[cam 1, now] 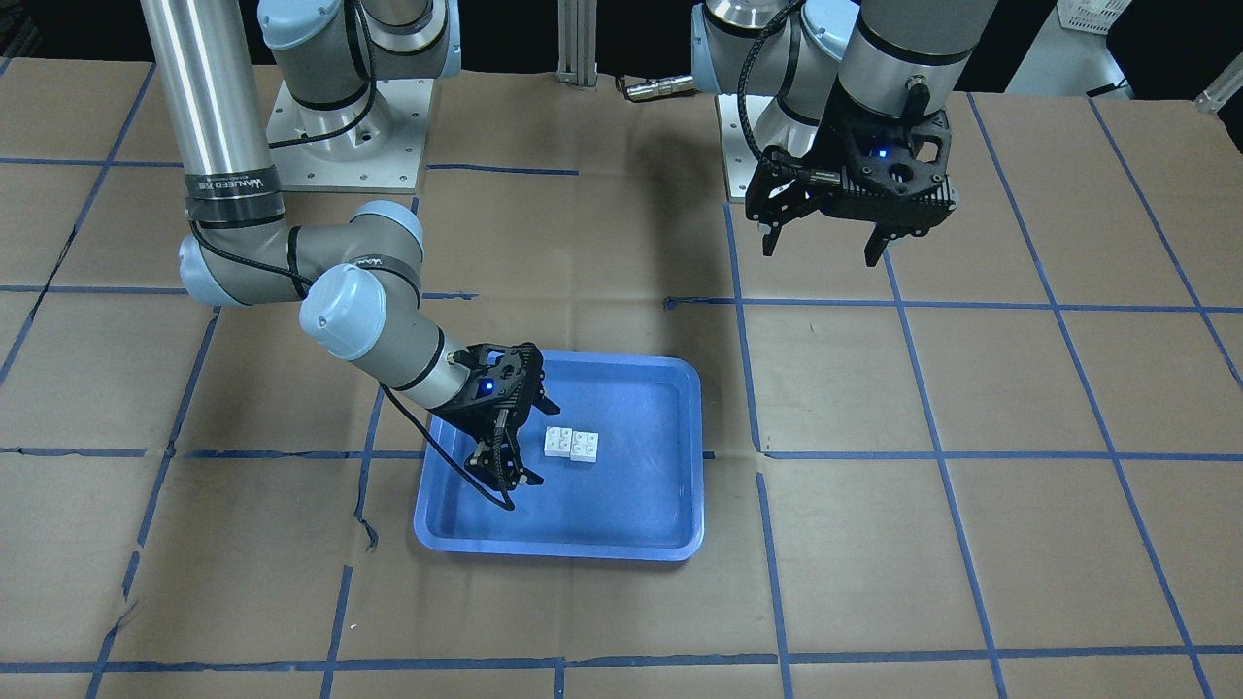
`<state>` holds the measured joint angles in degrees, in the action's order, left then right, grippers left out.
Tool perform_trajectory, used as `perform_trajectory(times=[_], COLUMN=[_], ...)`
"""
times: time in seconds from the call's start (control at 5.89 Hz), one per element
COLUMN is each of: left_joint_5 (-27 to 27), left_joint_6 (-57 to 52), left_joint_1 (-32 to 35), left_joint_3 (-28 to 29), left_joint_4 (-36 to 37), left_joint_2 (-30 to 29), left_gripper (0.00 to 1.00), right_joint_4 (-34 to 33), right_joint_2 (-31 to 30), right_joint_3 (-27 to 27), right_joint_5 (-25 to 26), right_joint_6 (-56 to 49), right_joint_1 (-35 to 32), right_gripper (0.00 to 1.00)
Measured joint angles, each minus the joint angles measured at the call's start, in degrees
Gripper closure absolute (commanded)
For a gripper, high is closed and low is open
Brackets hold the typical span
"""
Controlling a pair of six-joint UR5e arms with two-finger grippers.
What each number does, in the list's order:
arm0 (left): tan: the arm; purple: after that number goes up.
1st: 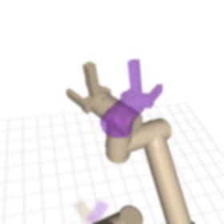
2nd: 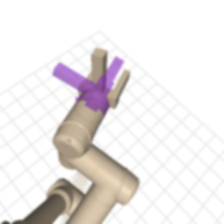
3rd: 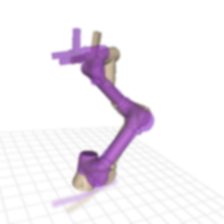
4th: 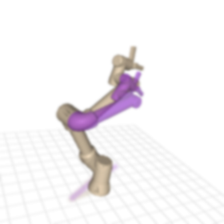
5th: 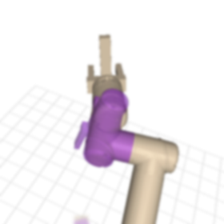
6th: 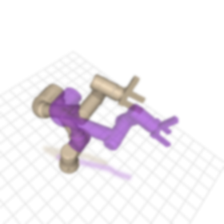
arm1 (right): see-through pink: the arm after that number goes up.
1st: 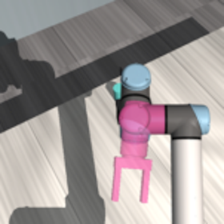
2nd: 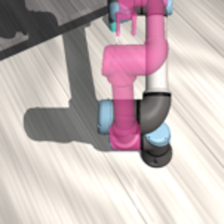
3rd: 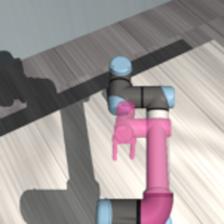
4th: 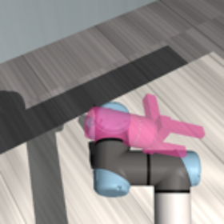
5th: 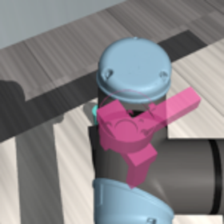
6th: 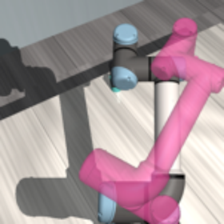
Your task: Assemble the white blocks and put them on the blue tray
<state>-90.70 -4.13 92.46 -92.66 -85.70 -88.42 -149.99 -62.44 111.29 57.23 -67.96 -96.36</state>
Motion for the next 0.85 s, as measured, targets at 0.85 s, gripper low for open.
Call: perform_trajectory(times=[0.85], left_joint_5=[0.1], left_joint_6=[0.0], left_joint_1=[0.0], left_joint_3=[0.0], left_joint_4=[0.0], left_joint_2=[0.0], left_gripper=[0.01], right_joint_4=[18.8], right_joint_2=[-7.4], right_joint_3=[-6.1], right_joint_5=[17.0], right_joint_6=[19.4], right_joint_1=[0.6], right_gripper=[0.00])
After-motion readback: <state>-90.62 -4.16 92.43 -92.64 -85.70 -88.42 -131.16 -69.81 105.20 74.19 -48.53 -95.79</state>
